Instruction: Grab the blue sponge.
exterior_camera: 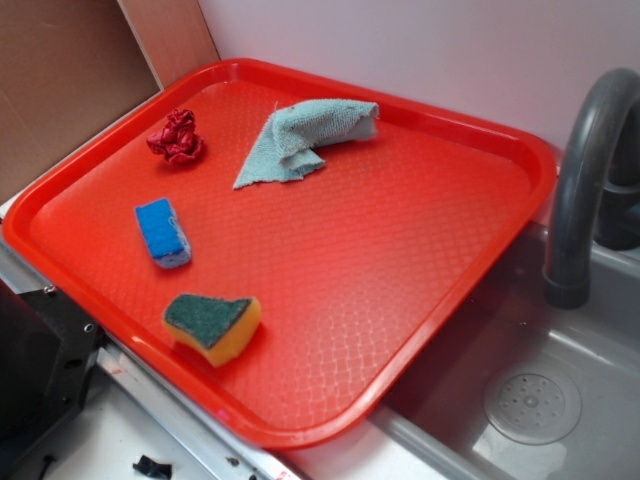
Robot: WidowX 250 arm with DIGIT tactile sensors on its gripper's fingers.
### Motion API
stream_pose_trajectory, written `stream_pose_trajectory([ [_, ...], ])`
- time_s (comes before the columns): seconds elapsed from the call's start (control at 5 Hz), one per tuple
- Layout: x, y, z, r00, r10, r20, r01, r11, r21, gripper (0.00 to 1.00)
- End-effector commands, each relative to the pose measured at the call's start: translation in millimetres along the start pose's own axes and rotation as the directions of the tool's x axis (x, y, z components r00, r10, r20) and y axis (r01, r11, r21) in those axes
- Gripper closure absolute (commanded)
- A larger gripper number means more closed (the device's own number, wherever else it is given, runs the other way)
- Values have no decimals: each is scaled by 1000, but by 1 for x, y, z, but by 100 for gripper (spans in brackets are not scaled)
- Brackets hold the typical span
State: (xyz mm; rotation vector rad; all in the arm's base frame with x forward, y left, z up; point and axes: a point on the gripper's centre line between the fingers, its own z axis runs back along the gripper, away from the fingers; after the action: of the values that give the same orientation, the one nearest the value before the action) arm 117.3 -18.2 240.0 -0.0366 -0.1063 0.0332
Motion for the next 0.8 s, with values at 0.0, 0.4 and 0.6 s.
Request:
stream_pose_trajectory([
  [0.0, 11, 5, -10, 930, 360, 71, -361, 933, -12, 0],
  [0.4, 24, 23, -76, 640, 755, 144, -761, 649, -16, 0],
  [0.6, 29, 28, -111, 607, 783, 136, -791, 612, 12, 0],
])
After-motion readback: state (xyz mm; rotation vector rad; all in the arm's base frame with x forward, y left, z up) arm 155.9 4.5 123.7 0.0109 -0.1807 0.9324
